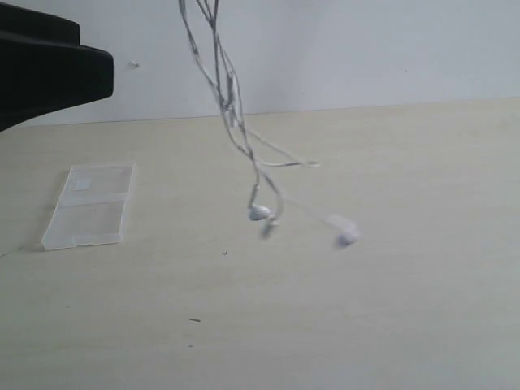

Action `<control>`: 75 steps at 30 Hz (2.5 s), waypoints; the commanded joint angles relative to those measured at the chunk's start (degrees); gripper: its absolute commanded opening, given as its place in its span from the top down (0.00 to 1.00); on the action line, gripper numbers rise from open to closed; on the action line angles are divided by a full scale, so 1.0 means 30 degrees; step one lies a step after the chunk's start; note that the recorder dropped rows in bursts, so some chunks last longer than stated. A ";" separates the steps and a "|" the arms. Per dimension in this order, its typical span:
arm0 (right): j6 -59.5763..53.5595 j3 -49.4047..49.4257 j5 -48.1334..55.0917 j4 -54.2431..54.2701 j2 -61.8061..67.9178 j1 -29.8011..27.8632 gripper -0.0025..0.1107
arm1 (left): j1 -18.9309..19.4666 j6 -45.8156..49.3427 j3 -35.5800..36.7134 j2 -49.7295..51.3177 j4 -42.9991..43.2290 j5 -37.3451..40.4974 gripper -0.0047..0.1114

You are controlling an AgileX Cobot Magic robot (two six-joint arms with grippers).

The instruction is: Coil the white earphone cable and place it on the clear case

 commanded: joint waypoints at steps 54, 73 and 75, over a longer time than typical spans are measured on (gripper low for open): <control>0.1355 0.0023 -0.3723 -0.0049 0.0923 0.0051 0.98 | -0.1549 0.4473 -0.0049 0.3552 -0.4518 0.2522 0.35; 0.1190 0.0023 -0.1928 -0.0136 0.0410 0.0051 0.98 | -0.1549 0.4473 -0.0049 0.3705 -0.4394 0.0292 0.96; 0.1190 0.0023 -0.1133 -0.0186 0.0410 0.0051 0.98 | -0.1549 0.4439 -0.0049 0.3627 -0.4394 -0.0018 0.96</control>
